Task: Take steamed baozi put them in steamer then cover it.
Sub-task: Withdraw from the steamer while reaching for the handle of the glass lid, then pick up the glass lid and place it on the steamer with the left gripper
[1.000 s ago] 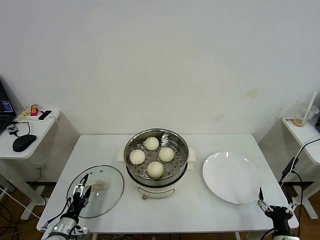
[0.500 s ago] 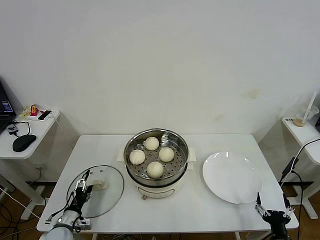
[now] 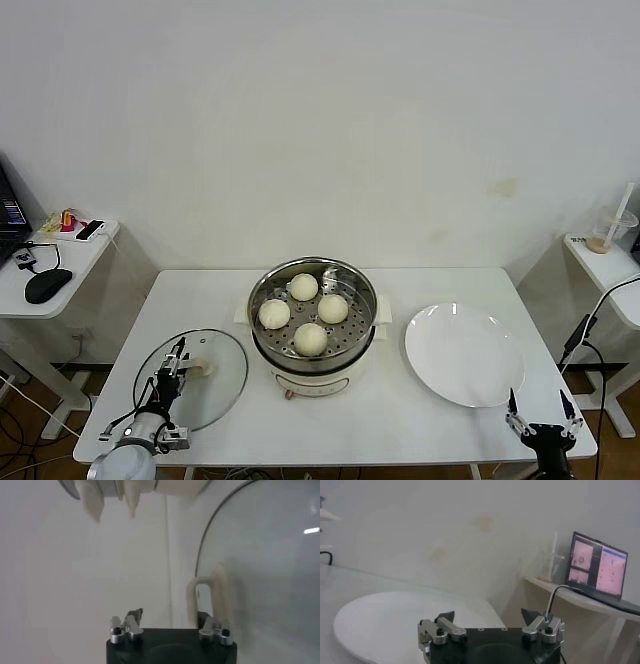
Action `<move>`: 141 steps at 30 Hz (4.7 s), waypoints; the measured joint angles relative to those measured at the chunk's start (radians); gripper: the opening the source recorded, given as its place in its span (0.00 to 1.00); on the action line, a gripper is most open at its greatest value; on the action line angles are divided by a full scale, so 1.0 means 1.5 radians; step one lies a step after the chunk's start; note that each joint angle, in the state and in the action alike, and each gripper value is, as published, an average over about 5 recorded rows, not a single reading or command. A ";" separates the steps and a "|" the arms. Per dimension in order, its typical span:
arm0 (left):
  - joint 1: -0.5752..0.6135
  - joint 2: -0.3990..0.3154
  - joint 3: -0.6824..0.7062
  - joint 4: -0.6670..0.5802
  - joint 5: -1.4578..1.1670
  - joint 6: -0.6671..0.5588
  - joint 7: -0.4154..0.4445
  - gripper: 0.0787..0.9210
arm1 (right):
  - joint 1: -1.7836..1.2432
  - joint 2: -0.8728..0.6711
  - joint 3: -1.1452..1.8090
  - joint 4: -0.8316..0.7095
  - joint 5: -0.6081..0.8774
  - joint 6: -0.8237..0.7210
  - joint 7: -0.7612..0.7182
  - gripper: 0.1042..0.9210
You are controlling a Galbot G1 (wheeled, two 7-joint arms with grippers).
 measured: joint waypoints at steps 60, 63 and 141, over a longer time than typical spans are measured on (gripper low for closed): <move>-0.015 0.162 0.012 -0.309 -0.143 0.098 0.139 0.07 | -0.016 0.010 -0.049 0.015 -0.044 -0.038 -0.007 0.88; -0.038 0.157 0.048 -0.319 -0.134 0.128 0.157 0.07 | -0.013 0.014 -0.055 0.014 -0.052 -0.045 -0.002 0.88; -0.232 -0.185 0.360 -0.208 0.159 0.331 0.325 0.07 | 0.033 0.001 -0.141 0.006 -0.065 -0.104 0.007 0.88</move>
